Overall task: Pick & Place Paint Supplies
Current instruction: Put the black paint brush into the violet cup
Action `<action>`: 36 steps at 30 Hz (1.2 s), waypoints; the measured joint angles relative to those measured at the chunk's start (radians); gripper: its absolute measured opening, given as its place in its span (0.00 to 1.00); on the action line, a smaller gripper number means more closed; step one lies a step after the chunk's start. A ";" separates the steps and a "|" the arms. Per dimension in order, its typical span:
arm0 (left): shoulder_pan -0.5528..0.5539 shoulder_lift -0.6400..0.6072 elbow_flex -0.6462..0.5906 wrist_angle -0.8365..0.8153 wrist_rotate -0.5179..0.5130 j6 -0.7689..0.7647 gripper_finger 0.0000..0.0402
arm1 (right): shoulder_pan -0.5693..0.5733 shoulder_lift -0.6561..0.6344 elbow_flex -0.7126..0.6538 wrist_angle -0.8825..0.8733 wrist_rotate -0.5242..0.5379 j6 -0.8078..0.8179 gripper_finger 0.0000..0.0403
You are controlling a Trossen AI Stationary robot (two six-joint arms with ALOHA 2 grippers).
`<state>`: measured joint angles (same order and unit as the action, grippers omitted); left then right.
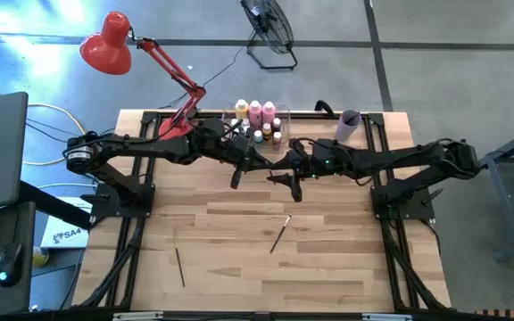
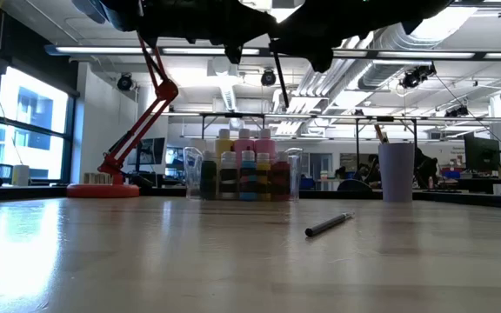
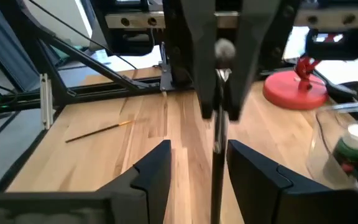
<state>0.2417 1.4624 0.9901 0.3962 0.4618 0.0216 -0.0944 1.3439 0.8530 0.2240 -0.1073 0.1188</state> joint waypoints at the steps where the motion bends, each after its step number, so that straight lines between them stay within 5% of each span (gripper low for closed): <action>1: 0.000 0.000 0.000 -0.005 0.000 0.000 0.02 | 0.000 0.010 0.000 0.016 -0.001 -0.007 0.36; 13: 0.000 0.001 0.000 -0.033 0.000 0.000 0.02 | 0.000 0.009 0.000 0.050 -0.003 -0.017 0.19; 27: -0.008 0.001 0.000 0.005 -0.003 -0.002 0.02 | 0.000 0.008 0.000 0.057 -0.005 -0.044 0.17; 36: -0.008 0.001 0.000 0.004 -0.002 0.004 0.02 | 0.004 0.008 -0.001 0.060 0.002 -0.112 0.03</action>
<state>0.2337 1.4635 0.9901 0.4004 0.4599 0.0254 -0.0906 1.3521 0.8524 0.2844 -0.1051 0.0063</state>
